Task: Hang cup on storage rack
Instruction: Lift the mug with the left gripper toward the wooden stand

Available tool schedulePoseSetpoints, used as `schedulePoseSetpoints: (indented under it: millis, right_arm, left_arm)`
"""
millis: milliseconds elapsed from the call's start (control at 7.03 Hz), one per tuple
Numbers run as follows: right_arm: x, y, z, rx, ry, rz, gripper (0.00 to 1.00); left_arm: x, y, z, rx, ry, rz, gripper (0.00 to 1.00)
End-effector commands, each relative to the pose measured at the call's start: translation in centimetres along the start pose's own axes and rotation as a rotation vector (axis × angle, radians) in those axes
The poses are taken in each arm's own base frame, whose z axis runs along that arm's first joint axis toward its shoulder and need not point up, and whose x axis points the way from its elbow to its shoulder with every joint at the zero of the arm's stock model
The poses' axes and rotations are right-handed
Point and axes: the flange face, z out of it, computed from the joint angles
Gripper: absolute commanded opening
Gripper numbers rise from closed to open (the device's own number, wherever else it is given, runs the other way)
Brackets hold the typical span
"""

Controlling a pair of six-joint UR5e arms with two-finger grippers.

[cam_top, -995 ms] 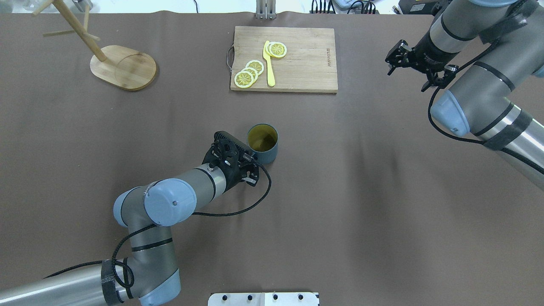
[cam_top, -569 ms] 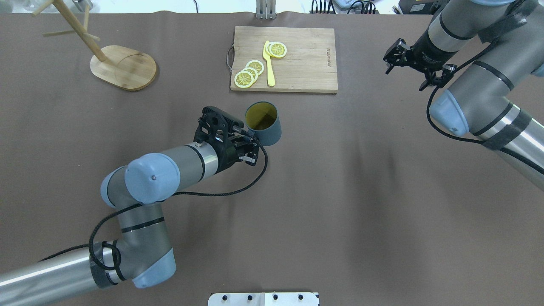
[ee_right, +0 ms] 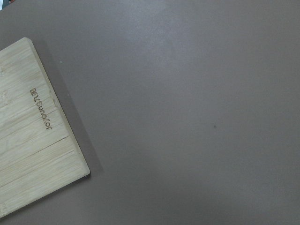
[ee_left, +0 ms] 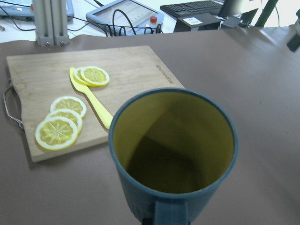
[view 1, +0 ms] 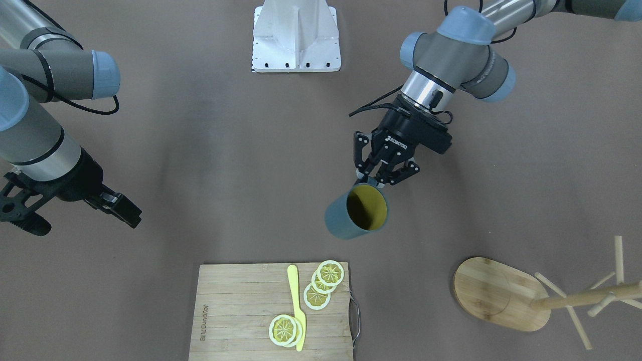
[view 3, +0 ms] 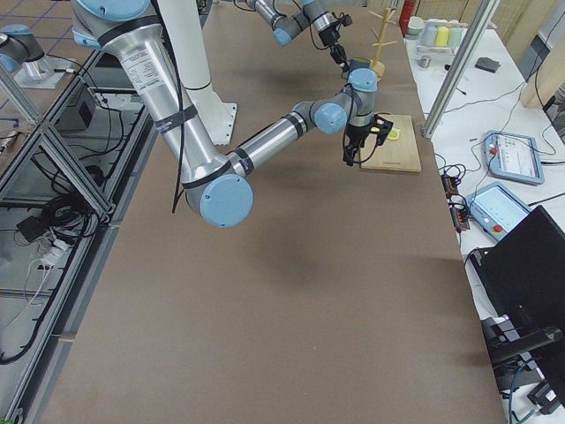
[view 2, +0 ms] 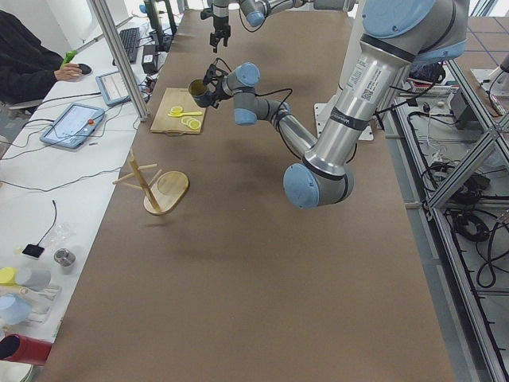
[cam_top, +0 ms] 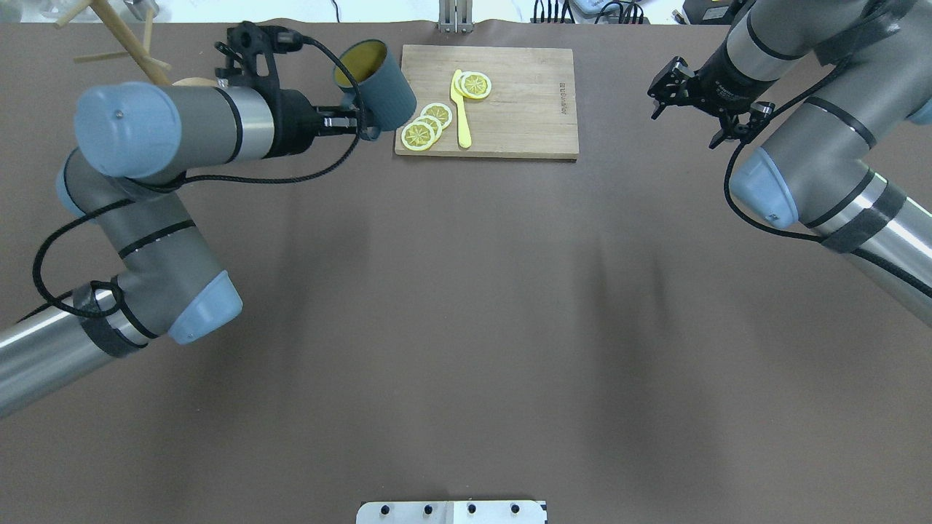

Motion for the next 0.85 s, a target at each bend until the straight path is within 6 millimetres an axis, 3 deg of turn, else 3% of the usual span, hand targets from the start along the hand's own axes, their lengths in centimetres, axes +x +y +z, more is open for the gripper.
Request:
schedulePoseSetpoints:
  millis: [0, 426, 711]
  right_arm:
    - [-0.3, 0.4, -0.5, 0.002, -0.011, -0.006, 1.0]
    - [-0.7, 1.0, -1.1, 0.004, -0.024, -0.015, 1.0]
    - [-1.8, 1.6, -1.7, 0.009, -0.04, -0.011, 1.0]
  left_arm:
    - [-4.9, -4.9, -0.4, 0.019, -0.049, -0.287, 0.0]
    - [-9.1, -9.3, -0.9, 0.112, 0.067, -0.602, 0.0]
    - [-13.1, -11.7, -2.4, 0.178, 0.197, -0.799, 0.0]
